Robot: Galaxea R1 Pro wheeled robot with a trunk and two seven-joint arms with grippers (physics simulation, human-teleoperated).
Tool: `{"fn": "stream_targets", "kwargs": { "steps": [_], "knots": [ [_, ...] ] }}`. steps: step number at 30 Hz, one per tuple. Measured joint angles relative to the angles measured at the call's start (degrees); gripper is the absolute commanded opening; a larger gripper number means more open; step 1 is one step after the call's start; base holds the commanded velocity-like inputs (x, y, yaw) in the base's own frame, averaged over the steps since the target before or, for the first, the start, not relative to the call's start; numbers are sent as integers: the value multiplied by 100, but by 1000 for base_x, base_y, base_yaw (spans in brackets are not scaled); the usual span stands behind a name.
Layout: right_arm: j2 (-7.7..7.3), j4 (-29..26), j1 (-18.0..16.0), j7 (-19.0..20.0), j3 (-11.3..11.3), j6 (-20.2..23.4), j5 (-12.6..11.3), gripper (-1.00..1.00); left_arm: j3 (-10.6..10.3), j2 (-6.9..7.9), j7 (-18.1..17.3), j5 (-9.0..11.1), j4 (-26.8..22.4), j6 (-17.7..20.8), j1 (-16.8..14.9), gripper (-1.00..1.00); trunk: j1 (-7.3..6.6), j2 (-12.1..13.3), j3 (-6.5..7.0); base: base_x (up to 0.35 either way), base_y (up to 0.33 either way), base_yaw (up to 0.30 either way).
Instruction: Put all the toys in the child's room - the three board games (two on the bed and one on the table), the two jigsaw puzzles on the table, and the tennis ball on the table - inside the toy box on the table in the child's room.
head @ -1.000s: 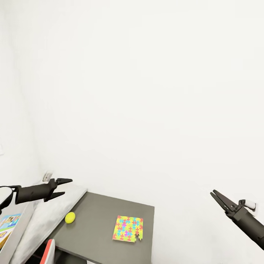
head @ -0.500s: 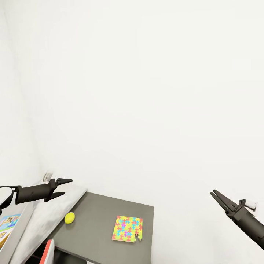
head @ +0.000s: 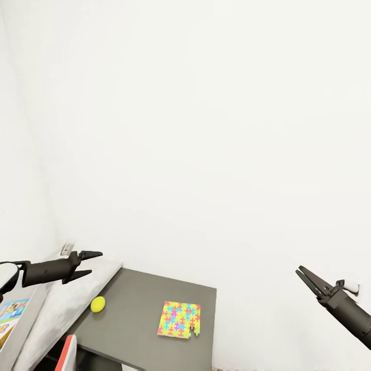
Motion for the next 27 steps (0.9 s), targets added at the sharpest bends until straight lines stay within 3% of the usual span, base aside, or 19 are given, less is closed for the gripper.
{"fn": "stream_targets", "kwargs": {
  "steps": [9,27],
  "knots": [
    [2,0,-15,-421,3,30,-25,100,4,20,0,0,0,6,-5,100,0,0,-62,0,0,0],
    [-11,0,-30,-572,3,52,-14,100,-12,27,0,-9,0,9,-3,100,0,0,-189,0,0,0]
  ]
}}
